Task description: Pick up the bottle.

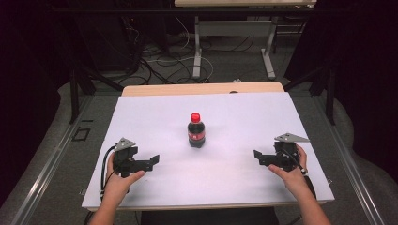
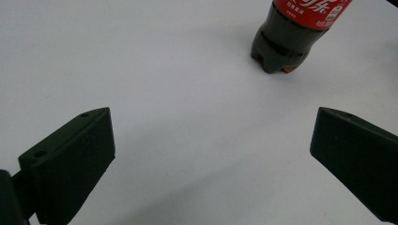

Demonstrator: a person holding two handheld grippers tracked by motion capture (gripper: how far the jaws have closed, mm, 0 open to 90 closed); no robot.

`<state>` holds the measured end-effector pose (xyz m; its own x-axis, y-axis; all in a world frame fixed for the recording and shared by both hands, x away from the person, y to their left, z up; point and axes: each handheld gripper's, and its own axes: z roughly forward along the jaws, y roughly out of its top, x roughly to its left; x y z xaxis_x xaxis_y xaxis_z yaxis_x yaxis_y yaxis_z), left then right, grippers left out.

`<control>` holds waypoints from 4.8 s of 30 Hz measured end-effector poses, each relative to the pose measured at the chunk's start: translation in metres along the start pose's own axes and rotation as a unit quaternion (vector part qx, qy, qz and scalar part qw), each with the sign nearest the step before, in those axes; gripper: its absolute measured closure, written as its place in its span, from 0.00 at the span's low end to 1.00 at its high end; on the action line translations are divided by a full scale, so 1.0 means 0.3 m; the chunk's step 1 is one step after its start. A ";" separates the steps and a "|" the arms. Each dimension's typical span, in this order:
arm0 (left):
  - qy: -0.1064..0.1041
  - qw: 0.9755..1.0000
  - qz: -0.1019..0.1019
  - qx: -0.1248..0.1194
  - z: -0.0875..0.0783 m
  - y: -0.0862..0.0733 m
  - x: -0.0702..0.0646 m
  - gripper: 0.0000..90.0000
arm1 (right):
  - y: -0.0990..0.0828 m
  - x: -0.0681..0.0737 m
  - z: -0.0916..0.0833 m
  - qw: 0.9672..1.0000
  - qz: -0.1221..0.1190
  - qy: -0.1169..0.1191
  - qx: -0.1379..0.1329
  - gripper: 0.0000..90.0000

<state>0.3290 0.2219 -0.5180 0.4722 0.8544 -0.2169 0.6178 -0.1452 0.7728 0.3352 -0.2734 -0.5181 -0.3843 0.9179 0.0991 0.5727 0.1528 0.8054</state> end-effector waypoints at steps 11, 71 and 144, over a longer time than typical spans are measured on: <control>-0.005 1.000 0.014 0.005 0.012 0.010 -0.027 0.01 | -0.005 0.006 0.009 1.000 -0.008 0.001 0.012 0.07; -0.036 0.995 0.095 0.015 0.457 0.261 -0.284 0.20 | -0.006 0.012 0.022 0.999 0.002 0.014 0.037 0.14; -0.113 0.976 0.180 0.043 0.176 0.094 -0.489 0.32 | 0.300 0.542 -0.086 0.967 -0.147 0.207 -0.012 0.60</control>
<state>0.3103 0.0660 -0.4958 0.7889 0.6102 -0.0732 0.4320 -0.4659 0.7722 0.3056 -0.1199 -0.4144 -0.7876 0.6101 0.0861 0.3804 0.3716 0.8469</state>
